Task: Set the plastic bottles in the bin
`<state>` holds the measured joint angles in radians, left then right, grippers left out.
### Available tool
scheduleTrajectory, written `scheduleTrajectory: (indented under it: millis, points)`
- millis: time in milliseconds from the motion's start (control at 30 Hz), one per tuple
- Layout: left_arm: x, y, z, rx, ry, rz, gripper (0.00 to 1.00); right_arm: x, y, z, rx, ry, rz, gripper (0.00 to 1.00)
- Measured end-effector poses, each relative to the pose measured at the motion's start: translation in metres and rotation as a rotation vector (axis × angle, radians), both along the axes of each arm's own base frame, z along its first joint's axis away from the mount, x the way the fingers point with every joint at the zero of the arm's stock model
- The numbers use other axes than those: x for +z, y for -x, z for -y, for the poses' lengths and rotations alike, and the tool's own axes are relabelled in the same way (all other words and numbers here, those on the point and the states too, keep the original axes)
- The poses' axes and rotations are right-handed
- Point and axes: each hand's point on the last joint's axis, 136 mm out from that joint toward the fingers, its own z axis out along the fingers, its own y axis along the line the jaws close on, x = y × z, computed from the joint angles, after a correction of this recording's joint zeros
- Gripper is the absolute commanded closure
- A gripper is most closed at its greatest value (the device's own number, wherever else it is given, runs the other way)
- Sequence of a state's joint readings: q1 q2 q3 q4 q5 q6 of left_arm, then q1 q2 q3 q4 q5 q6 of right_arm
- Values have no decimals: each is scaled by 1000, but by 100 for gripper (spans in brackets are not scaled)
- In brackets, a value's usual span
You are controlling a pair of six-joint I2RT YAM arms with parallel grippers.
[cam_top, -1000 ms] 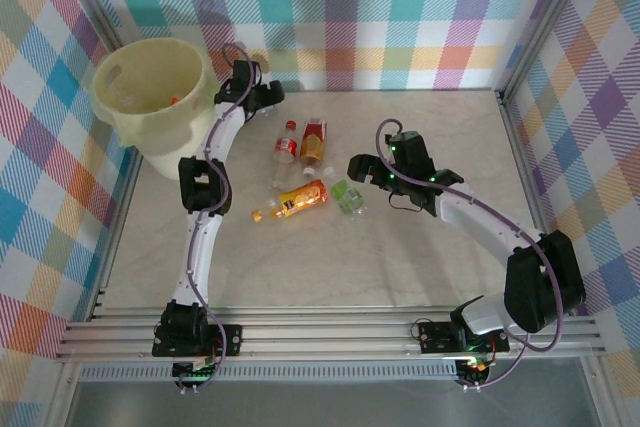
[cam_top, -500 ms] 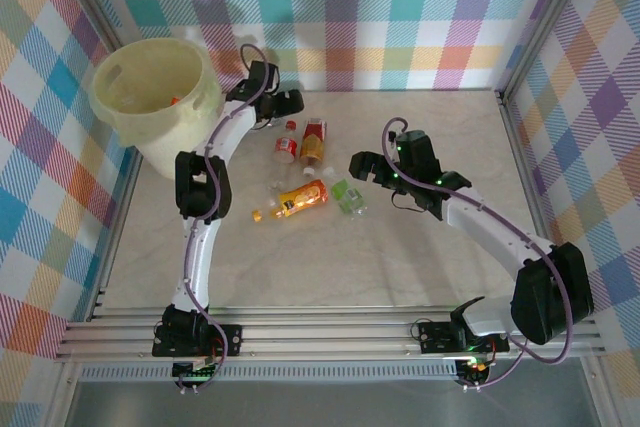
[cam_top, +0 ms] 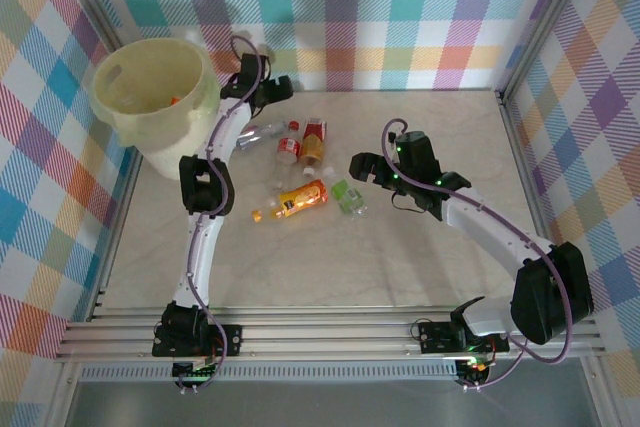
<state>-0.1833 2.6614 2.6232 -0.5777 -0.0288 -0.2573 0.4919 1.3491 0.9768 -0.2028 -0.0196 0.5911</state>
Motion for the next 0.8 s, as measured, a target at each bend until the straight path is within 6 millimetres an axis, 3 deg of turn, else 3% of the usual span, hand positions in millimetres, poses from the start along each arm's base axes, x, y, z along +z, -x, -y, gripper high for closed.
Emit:
scheduleTrajectory:
  millis: [133,267,467,600,800]
  points:
    - [-34,9,-9,2,-3,-96,1,0,0,0,0,0,0,0]
    - [-44,20,-9,-12,4,-154,2,0,0,0,0,0,0,0]
    - [-71,66,-8,-28,23,-302,3,0,1,-1,3,-6,-5,0]
    - [-75,94,-6,-31,56,-358,3,0,4,0,3,-8,-2,0]
    - [-62,128,-6,-31,80,-376,2,5,7,2,4,-15,11,0]
